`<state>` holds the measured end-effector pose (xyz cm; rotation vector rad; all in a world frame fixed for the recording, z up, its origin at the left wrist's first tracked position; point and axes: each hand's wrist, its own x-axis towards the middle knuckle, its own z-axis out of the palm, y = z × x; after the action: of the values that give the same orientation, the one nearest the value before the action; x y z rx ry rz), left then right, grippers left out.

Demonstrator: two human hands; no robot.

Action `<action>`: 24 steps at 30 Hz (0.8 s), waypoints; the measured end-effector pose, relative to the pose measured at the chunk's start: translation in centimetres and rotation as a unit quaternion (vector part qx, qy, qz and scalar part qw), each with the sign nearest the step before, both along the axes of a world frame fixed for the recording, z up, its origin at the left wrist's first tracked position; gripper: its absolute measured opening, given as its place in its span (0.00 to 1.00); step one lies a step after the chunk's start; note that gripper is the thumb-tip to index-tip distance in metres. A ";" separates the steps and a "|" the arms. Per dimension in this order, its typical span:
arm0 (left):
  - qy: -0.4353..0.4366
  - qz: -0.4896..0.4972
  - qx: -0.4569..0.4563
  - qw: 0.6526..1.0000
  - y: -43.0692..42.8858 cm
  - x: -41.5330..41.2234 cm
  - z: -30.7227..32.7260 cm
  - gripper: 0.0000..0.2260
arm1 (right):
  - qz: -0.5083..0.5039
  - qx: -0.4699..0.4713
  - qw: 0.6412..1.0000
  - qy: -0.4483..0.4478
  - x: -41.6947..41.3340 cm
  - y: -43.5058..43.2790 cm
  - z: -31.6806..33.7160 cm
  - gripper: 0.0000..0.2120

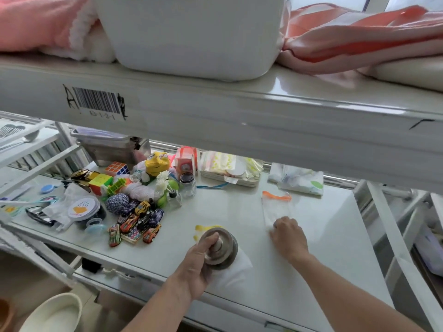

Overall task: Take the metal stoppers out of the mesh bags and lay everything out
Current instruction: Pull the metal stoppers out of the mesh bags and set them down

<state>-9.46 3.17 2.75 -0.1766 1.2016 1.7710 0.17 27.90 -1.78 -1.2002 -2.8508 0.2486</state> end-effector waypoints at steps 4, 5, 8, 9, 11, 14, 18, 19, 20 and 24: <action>0.006 0.005 0.001 1.000 0.0 -0.1 -0.2 0.25 | -0.039 -0.006 0.996 0.080 -0.4 -0.6 0.8 0.08; 0.007 0.007 -0.001 1.000 0.1 -0.2 -0.3 0.24 | -0.051 -0.045 0.987 0.146 -0.6 -1.1 1.5 0.07; 0.009 0.001 -0.006 1.000 0.4 -0.1 -0.6 0.23 | -0.056 -0.149 0.926 0.341 -1.0 -4.5 5.3 0.05; 0.008 -0.003 -0.007 1.000 0.7 0.1 -0.6 0.21 | -0.034 -0.185 0.904 0.384 -1.0 -6.3 6.6 0.05; 0.010 -0.015 0.004 1.000 1.2 0.3 -0.9 0.16 | 0.067 -0.235 0.878 0.412 -0.4 -10.4 8.0 0.04; 0.027 -0.045 0.010 0.999 1.1 0.5 -1.4 0.13 | 0.225 -0.200 0.904 0.304 1.3 -15.1 6.7 0.04; 0.026 -0.090 0.033 0.995 0.5 0.5 -1.5 0.12 | 0.264 -0.128 0.922 0.255 2.8 -16.4 5.1 0.04; 0.023 -0.097 0.027 0.995 0.4 0.5 -1.4 0.12 | 0.266 -0.126 0.918 0.264 3.0 -16.6 5.4 0.04; 0.017 -0.103 0.023 0.994 0.2 0.5 -1.6 0.13 | 0.271 -0.123 0.914 0.275 3.3 -16.8 5.6 0.03; -0.019 -0.113 0.048 0.992 -0.2 -0.2 -2.2 0.25 | 0.266 -0.127 0.918 0.266 4.2 -18.1 5.8 0.02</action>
<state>-9.70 2.96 0.53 -0.0170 1.0613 1.6164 4.35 9.84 4.01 -0.2574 -2.6123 0.8363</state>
